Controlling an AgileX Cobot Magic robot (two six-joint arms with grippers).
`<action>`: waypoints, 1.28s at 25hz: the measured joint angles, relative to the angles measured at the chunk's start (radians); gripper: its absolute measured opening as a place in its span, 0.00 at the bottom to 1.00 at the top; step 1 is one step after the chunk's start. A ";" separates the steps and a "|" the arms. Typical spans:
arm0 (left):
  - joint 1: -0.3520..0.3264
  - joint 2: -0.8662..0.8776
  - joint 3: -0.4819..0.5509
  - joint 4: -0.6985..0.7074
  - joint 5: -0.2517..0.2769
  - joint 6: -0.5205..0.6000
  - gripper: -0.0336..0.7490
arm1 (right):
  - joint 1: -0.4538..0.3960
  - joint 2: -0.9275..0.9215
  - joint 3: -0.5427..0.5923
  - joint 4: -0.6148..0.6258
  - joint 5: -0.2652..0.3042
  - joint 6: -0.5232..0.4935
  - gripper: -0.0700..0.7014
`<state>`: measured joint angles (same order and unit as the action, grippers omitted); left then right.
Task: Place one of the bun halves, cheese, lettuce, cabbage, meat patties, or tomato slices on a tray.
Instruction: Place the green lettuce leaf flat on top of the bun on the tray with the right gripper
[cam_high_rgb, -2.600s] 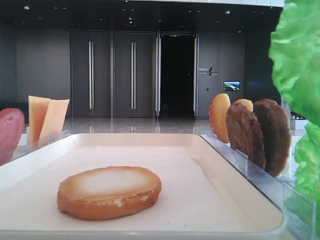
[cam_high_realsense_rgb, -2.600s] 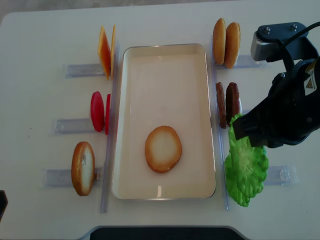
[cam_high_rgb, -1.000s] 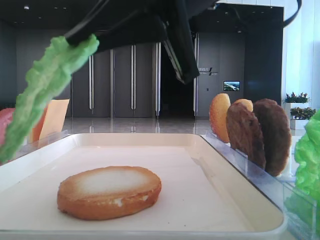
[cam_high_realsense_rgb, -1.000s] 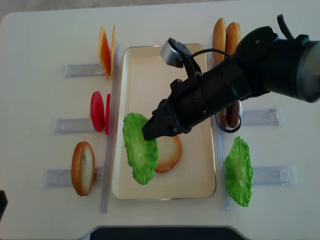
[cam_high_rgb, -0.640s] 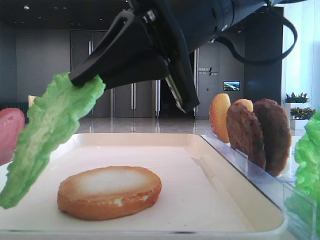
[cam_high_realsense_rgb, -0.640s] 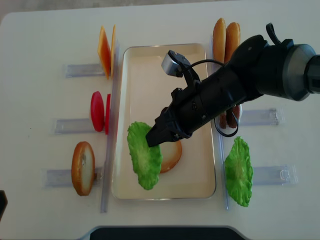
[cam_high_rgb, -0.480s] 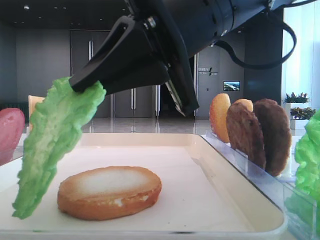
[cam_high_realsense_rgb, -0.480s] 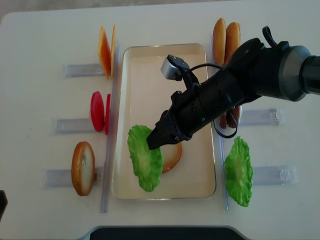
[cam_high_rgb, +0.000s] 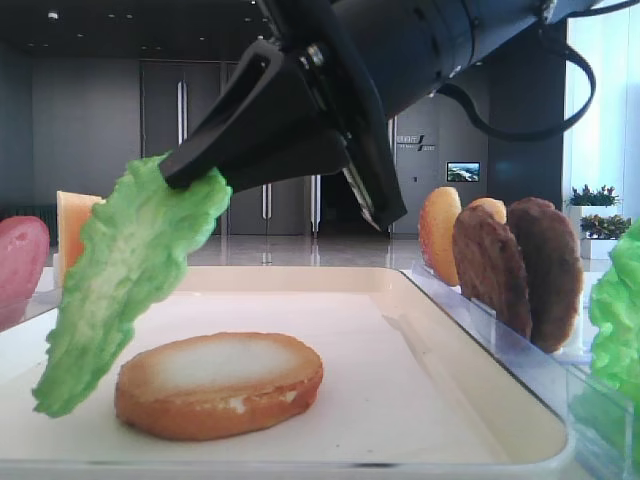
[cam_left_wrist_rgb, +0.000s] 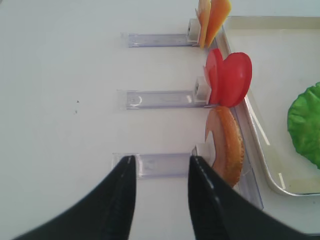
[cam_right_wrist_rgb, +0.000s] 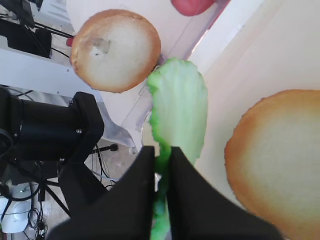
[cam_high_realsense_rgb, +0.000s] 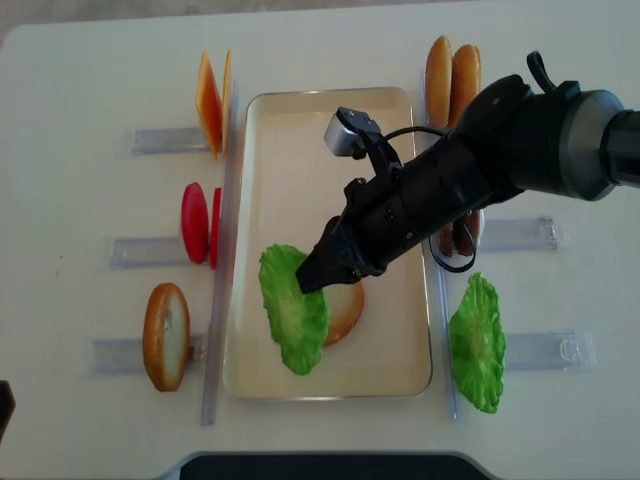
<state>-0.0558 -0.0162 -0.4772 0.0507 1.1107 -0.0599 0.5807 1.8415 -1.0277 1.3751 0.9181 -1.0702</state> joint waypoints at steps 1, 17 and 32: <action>0.000 0.000 0.000 0.000 0.000 0.000 0.39 | -0.008 0.000 0.000 0.000 -0.001 0.000 0.18; 0.000 0.000 0.000 0.001 0.000 0.000 0.39 | -0.061 0.000 0.000 -0.051 -0.007 0.000 0.18; 0.000 0.000 0.000 0.001 0.000 0.000 0.39 | -0.061 0.006 0.000 -0.072 -0.059 -0.005 0.54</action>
<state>-0.0558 -0.0162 -0.4772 0.0516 1.1107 -0.0599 0.5194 1.8478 -1.0277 1.3031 0.8587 -1.0751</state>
